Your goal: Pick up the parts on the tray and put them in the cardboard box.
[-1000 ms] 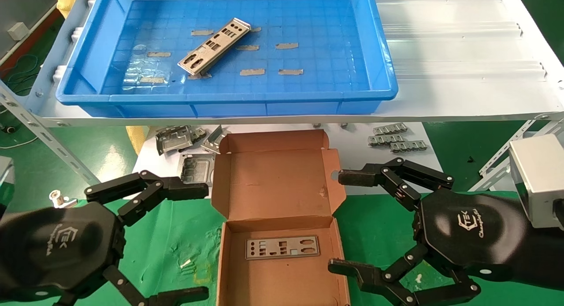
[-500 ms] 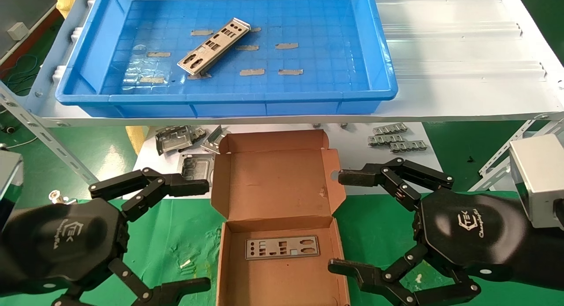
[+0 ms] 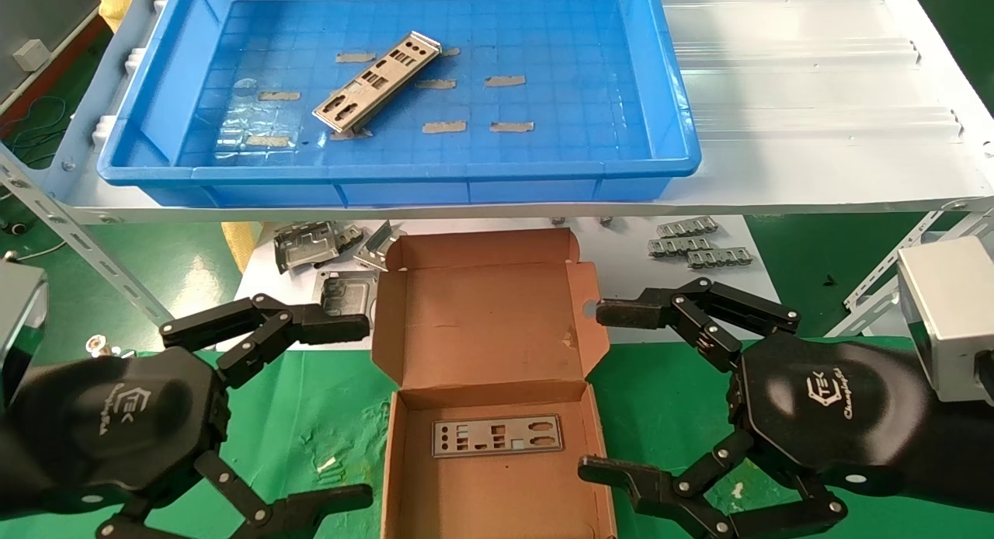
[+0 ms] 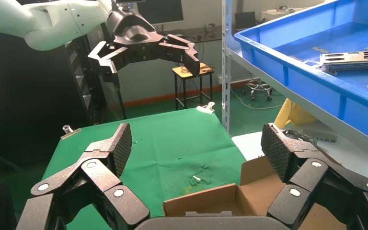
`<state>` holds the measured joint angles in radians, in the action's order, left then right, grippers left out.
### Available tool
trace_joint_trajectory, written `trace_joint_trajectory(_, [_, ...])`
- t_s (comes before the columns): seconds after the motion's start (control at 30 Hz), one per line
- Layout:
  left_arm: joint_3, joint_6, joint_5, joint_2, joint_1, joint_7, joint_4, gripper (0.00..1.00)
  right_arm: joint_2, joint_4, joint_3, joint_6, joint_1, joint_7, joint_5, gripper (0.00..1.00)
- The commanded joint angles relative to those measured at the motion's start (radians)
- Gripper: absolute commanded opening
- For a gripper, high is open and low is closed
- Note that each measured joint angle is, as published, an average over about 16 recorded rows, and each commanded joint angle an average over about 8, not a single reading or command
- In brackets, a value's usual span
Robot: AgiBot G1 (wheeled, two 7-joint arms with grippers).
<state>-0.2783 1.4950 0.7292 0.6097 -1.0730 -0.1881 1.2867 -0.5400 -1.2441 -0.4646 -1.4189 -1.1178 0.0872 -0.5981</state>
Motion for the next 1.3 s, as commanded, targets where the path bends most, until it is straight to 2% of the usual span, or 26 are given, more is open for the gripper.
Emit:
trace_joint_trajectory(0.03, [0.000, 0.000, 0.000, 0.001, 0.000, 0.000, -0.001, 1.00, 0.000, 0.000, 0.000, 0.000, 0.000, 0.000, 0.000, 1.00])
trace_joint_trajectory(1.3, [-0.002, 0.001, 0.002, 0.003, -0.002, 0.002, -0.005, 1.00, 0.000, 0.000, 0.000, 0.000, 0.000, 0.000, 0.000, 1.00])
